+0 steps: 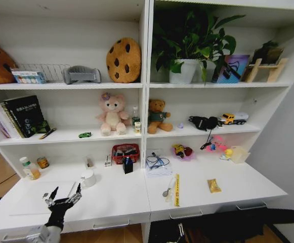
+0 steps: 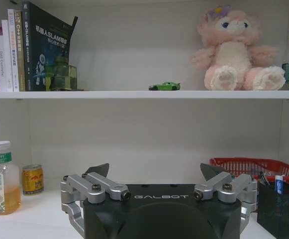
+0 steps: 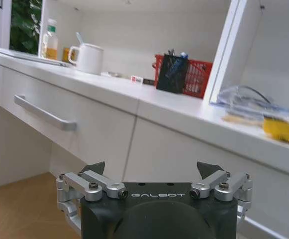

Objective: Organize the objects on the table.

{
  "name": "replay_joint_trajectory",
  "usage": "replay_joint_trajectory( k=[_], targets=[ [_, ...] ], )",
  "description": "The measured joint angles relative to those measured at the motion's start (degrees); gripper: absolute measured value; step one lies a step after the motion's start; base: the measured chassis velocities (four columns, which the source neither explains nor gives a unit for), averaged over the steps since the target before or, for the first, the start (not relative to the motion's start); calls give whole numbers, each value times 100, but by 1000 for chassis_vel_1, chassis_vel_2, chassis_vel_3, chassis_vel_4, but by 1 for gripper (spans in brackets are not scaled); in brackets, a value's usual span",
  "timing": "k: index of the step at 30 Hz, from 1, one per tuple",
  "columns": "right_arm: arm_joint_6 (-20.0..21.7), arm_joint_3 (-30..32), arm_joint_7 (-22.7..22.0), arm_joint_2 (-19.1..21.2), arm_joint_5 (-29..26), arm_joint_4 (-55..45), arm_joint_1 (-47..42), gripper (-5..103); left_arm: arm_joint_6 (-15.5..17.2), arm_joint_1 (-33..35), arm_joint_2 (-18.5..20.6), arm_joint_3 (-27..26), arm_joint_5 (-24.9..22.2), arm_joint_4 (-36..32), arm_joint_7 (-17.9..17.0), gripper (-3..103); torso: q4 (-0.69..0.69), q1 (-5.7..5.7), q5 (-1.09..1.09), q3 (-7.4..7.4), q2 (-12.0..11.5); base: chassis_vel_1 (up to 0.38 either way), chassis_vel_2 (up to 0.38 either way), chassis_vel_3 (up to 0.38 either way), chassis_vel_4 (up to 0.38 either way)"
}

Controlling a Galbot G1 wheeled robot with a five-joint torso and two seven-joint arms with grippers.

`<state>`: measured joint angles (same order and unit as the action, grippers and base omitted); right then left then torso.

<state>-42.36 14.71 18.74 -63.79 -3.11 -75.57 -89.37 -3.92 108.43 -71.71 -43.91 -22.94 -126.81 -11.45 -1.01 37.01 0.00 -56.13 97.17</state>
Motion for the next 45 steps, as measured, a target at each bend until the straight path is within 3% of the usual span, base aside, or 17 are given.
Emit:
replay_joint_trajectory(
  k=[9, 17, 19, 21, 23, 26, 29, 45],
  targets=[
    [165, 50, 35, 211, -20, -1052, -597, 100, -19, 21, -28, -35, 0, -2, 10, 100, -1, 0, 1, 0, 0, 0, 0, 0, 0],
    [456, 255, -324, 250, -233, -2128, -841, 100, -19, 2, 2, -44, -27, -32, 13, 100, 0, 0, 1, 0, 0, 0, 0, 0, 0],
    [534, 313, -449, 237, -318, -2333, -845, 100, -19, 2, 1, -48, -30, -51, 13, 100, 1, 0, -1, 0, 0, 0, 0, 0, 0],
    [721, 374, -853, 174, -410, -2633, -844, 100, -19, 6, -5, -58, -45, -79, 13, 100, 0, 0, 0, -1, 0, 0, 0, 0, 0],
    [1038, 416, -1548, 84, -433, -2936, -854, 100, -19, 19, -13, -57, -52, -114, 17, 100, 0, 0, 0, -1, 0, 0, 0, 0, 0],
    [1132, 455, -1719, 33, -440, -3032, -869, 100, -19, 29, -20, -51, -53, -140, 19, 100, 0, 0, 0, -1, 0, 0, 0, 0, 0],
    [1445, 707, -2190, -249, -609, -3449, -998, 100, -13, 69, -77, -44, -53, -259, 19, 100, 0, 0, 1, -1, 0, 0, 0, 0, 0],
    [2028, 1444, -2673, -360, -1111, -4398, -1419, 100, 21, 102, -443, 21, -22, -447, -8, 100, 0, 0, 0, -1, 0, 0, 0, 0, 0]
  ],
)
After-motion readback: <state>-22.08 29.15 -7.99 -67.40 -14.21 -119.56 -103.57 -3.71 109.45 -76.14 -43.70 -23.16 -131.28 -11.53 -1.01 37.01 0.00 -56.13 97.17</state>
